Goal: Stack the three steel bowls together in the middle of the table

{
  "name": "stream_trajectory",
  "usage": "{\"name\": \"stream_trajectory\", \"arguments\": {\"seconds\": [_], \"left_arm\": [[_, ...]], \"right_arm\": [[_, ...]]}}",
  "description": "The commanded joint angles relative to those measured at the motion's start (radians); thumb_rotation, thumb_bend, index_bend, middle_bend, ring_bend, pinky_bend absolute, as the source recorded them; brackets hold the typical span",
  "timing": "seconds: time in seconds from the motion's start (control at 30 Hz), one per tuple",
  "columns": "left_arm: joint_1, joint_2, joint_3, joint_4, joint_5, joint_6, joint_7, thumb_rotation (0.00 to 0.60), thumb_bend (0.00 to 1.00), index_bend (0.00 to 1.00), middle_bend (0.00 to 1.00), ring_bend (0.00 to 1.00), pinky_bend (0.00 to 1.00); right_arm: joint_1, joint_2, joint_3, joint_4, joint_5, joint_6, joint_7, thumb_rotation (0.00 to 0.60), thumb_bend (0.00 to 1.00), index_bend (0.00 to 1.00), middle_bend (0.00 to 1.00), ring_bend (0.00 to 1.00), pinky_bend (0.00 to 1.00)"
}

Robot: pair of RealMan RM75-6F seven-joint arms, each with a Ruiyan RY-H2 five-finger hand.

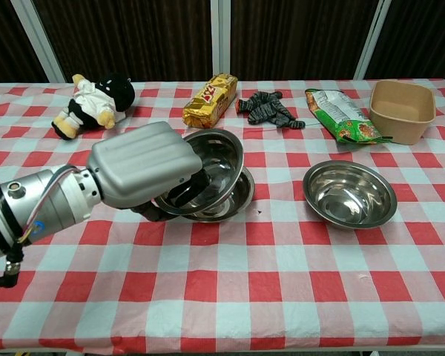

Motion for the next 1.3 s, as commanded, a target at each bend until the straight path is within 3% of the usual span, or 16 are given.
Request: {"name": "stream_trajectory", "arguments": {"seconds": [0.03,0.23,0.3,0.53,0.67,0.8,0.93,1.07,1.17,1.3], "left_arm": [[-0.006,-0.009,-0.001,0.013,0.000,0.007,-0.008,0.600,0.33,0.71,0.72,0.95,0.95],[-0.016,0.000,-0.005,0.022,-0.014,0.003,-0.041,0.600,0.19,0.45,0.62,0.93,0.94],[-0.018,0.009,-0.005,0.021,-0.015,0.005,-0.045,0.600,0.15,0.40,0.59,0.93,0.94],[0.009,0.118,0.007,-0.082,-0.046,0.021,0.038,0.600,0.13,0.39,0.57,0.93,0.93],[0.071,0.239,0.008,-0.222,-0.178,0.027,0.146,0.600,0.13,0.39,0.56,0.91,0.92],[0.159,0.326,0.007,-0.287,-0.255,0.144,0.180,0.600,0.13,0.39,0.54,0.90,0.91],[0.237,0.336,-0.012,-0.226,-0.246,0.297,0.099,0.600,0.13,0.39,0.50,0.88,0.91],[0.295,0.314,-0.036,-0.143,-0.219,0.422,-0.029,0.600,0.13,0.39,0.46,0.75,0.85],[0.325,0.299,-0.048,-0.100,-0.208,0.479,-0.109,0.600,0.13,0.39,0.44,0.64,0.77],[0.358,0.302,-0.053,-0.101,-0.209,0.512,-0.205,0.600,0.12,0.38,0.40,0.50,0.61]], "right_arm": [[-0.002,0.000,0.002,0.009,0.007,-0.003,0.008,0.600,0.03,0.03,0.06,0.00,0.03],[-0.001,-0.003,0.002,0.019,0.009,-0.009,0.014,0.600,0.03,0.03,0.06,0.00,0.03],[0.000,-0.003,0.003,0.020,0.009,-0.011,0.013,0.600,0.03,0.03,0.06,0.00,0.03],[-0.002,0.002,0.003,0.014,0.003,-0.006,0.013,0.600,0.03,0.03,0.06,0.00,0.03],[-0.001,0.002,-0.004,0.010,-0.006,-0.011,0.008,0.600,0.03,0.03,0.06,0.00,0.03],[0.007,-0.012,-0.034,0.017,-0.032,-0.038,-0.019,0.600,0.04,0.03,0.07,0.00,0.03],[0.022,-0.034,-0.074,0.028,-0.062,-0.081,-0.075,0.600,0.05,0.03,0.11,0.00,0.03],[0.047,-0.053,-0.099,0.019,-0.101,-0.116,-0.140,0.600,0.05,0.03,0.12,0.00,0.06],[0.076,-0.076,-0.108,0.010,-0.144,-0.136,-0.210,0.600,0.06,0.07,0.18,0.09,0.18],[0.135,-0.118,-0.115,0.002,-0.177,-0.212,-0.324,0.600,0.09,0.24,0.32,0.36,0.41]]}}
